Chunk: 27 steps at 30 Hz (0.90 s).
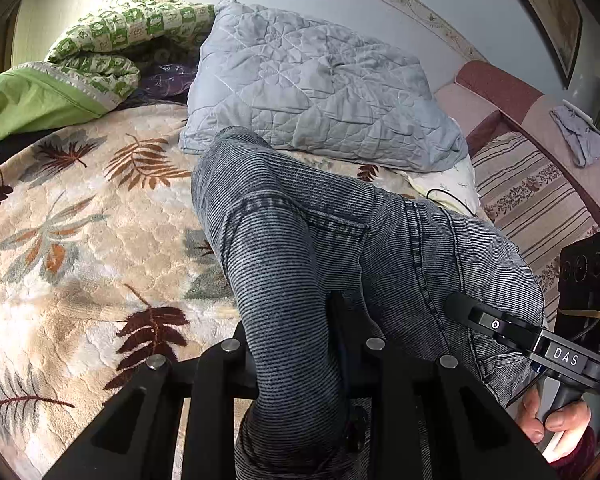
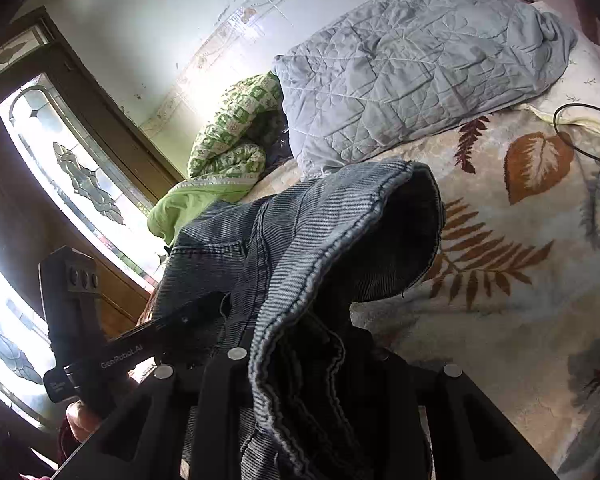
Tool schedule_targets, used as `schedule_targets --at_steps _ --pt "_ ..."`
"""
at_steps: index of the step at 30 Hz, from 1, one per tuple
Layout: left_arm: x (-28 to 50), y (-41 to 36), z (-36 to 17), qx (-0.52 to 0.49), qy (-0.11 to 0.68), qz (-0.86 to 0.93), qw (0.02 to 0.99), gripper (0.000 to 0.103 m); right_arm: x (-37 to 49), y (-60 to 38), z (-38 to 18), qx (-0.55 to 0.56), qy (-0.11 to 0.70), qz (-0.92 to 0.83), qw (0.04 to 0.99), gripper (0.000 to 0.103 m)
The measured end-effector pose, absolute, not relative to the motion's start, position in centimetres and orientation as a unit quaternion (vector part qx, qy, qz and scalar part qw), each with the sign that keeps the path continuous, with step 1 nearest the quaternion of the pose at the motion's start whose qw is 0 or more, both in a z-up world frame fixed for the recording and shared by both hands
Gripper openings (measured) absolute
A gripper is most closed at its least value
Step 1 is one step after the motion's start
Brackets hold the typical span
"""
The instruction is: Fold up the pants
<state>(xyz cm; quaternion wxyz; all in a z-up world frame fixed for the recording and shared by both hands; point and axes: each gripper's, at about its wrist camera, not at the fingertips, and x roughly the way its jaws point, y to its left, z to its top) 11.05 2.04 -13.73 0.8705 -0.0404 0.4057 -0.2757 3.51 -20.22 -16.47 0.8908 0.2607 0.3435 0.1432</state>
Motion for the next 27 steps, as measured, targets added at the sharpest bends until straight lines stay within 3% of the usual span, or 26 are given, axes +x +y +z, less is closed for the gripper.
schedule_targets --at_steps 18,24,27 --pt "13.3 0.6 -16.8 -0.026 0.438 -0.28 0.854 0.03 5.3 -21.9 -20.5 0.295 0.387 0.118 0.866 0.026" --pt "14.0 0.7 -18.8 -0.017 0.451 -0.261 0.854 0.05 5.8 -22.1 -22.1 0.295 0.407 0.098 0.859 0.026" --pt "14.3 0.8 -19.6 -0.011 0.456 -0.245 0.856 0.065 6.0 -22.3 -22.9 0.292 0.417 0.091 0.856 0.029"
